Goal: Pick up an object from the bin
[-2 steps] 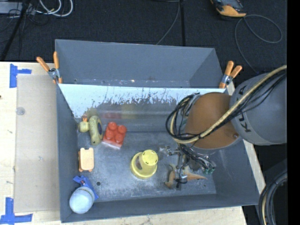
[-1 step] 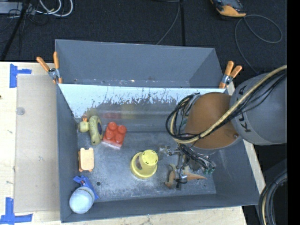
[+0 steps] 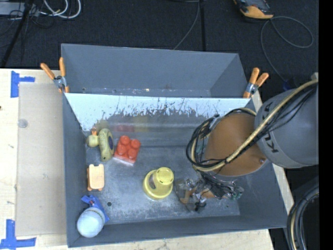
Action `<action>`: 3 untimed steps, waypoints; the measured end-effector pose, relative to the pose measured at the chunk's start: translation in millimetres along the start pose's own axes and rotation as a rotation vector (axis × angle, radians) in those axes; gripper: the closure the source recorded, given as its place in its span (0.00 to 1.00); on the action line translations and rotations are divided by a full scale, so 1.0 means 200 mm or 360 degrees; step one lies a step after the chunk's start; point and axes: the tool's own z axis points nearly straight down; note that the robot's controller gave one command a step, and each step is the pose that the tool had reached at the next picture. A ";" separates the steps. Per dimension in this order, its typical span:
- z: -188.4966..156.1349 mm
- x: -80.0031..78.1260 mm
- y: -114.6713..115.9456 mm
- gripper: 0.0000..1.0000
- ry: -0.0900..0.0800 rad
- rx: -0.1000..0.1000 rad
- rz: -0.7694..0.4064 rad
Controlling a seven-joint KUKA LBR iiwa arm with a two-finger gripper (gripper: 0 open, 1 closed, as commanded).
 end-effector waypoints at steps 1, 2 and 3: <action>0.00 0.00 0.00 1.00 0.0000 0.0000 0.0001; -0.22 0.00 0.03 1.00 0.0006 -0.0006 -0.0070; -0.37 -0.02 0.01 1.00 -0.0005 0.0001 -0.0069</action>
Offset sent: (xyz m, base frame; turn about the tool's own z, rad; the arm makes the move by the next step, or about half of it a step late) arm -0.0015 0.0043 0.0645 -0.0615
